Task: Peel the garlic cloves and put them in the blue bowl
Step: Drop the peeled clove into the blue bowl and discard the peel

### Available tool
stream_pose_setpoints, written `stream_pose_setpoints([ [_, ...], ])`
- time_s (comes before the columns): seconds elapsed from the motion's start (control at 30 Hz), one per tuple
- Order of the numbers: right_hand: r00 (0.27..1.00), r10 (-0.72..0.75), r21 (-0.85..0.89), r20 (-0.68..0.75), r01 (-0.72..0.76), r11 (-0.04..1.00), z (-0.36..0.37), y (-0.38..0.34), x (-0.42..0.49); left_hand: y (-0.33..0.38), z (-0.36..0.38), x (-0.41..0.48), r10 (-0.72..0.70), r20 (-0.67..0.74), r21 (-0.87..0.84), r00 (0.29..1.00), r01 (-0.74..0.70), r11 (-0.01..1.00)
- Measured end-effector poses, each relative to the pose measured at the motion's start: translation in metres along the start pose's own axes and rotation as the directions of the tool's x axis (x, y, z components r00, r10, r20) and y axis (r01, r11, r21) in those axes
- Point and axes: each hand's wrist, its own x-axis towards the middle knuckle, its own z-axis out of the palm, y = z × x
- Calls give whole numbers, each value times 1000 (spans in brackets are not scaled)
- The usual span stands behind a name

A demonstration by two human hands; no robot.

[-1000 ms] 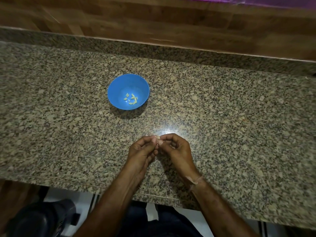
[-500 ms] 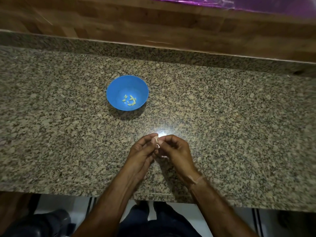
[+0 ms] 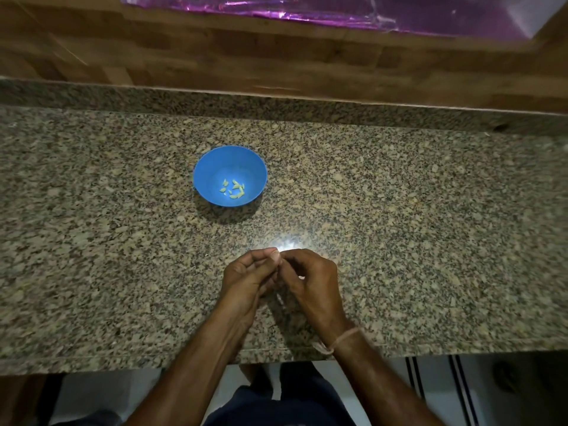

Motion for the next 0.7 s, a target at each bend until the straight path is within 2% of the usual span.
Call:
stream_pose_setpoints([
  [0.13, 993, -111, -132, -37, 106, 986, 4, -4, -6, -1, -1, -3, -28, -4, -9, 1000, 28, 1000],
  [0.27, 998, -48, -119, -37, 44, 992, 6, 0, -5, -3, -3, -2, -70, -23, -27, 997, 69, 997],
  [0.33, 1000, 5, -58, -23, -6, 998, 7, 4, -4, -5, -3, 1, -94, -42, -53, 995, 92, 994],
  [0.4, 998, 62, 81, -17, -60, 995, 9, 7, -4, -4, -2, 5, -118, -55, -96, 991, 112, 989],
  [0.5, 973, 230, 379, 13, -218, 899, 9, 12, 0, -1, 0, 14, -186, -22, -136, 982, 181, 974],
  [0.6, 949, 307, 495, 73, -302, 814, 7, 20, 7, -1, 2, 21, -226, 7, -142, 974, 225, 964],
  [0.67, 932, 351, 534, 89, -342, 773, 2, 24, 12, -3, 4, 25, -197, -30, -86, 980, 194, 977],
  [0.7, 927, 367, 528, 81, -352, 773, -1, 27, 15, -5, 4, 27, -134, -71, 30, 988, 137, 990],
])
